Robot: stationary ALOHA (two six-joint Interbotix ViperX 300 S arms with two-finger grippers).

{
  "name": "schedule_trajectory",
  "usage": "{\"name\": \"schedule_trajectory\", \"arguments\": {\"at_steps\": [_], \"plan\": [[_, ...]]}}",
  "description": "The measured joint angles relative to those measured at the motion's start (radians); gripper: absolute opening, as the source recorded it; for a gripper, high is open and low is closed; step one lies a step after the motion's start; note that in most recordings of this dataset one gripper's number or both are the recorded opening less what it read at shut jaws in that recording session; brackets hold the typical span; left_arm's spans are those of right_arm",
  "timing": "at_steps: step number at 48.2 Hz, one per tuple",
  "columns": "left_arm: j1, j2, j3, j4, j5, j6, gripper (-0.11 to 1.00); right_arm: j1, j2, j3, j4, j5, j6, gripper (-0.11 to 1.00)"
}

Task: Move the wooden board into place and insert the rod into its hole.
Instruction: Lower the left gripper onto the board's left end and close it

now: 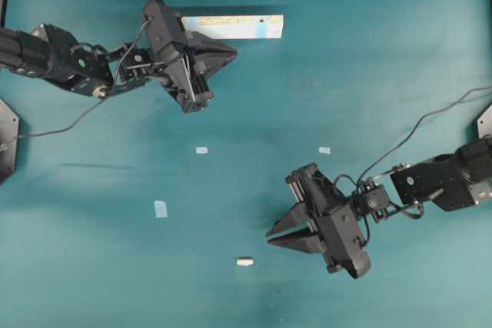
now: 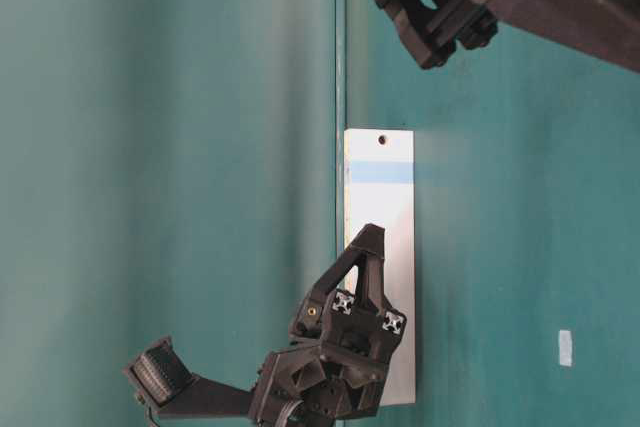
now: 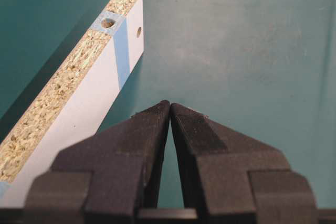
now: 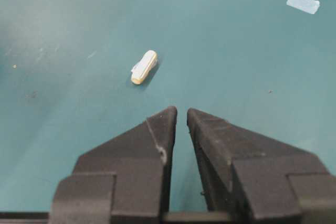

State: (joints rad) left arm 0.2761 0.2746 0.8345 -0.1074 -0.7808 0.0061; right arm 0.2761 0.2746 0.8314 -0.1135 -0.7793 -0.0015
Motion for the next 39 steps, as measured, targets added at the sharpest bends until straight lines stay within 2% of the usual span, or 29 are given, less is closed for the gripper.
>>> {"name": "schedule_trajectory", "arguments": {"at_steps": [2, 5, 9, 13, 18, 27, 29, 31, 34, 39], "plan": [[0.002, -0.008, -0.011, 0.008, 0.035, -0.002, 0.13, 0.0, 0.0, 0.0, 0.002, 0.002, 0.003, 0.22], [0.0, -0.029, -0.037, 0.023, 0.115, -0.002, 0.02, 0.002, -0.005, -0.006, 0.002, 0.034, 0.008, 0.09], [-0.002, -0.063, -0.077, 0.032, 0.242, -0.002, 0.0, 0.002, -0.031, -0.02, 0.0, 0.117, 0.008, 0.0], [-0.002, -0.097, -0.112, 0.037, 0.371, 0.002, 0.0, 0.0, -0.084, -0.041, -0.008, 0.253, 0.009, 0.0], [-0.002, -0.138, -0.135, 0.043, 0.469, 0.028, 0.0, 0.002, -0.147, -0.072, -0.02, 0.39, 0.009, 0.0], [-0.003, -0.222, -0.138, 0.046, 0.554, 0.153, 0.01, 0.0, -0.207, -0.101, -0.029, 0.518, 0.008, 0.01], [-0.003, -0.241, -0.138, 0.046, 0.581, 0.198, 0.02, 0.002, -0.21, -0.104, -0.029, 0.531, 0.009, 0.06], [-0.003, -0.258, -0.138, 0.046, 0.607, 0.235, 0.08, 0.0, -0.212, -0.107, -0.029, 0.54, 0.009, 0.13], [0.003, -0.284, -0.137, 0.048, 0.657, 0.296, 0.25, 0.002, -0.213, -0.112, -0.029, 0.557, 0.011, 0.28], [0.034, -0.307, -0.13, 0.048, 0.721, 0.39, 0.52, 0.002, -0.213, -0.129, -0.029, 0.604, 0.015, 0.59]]}}
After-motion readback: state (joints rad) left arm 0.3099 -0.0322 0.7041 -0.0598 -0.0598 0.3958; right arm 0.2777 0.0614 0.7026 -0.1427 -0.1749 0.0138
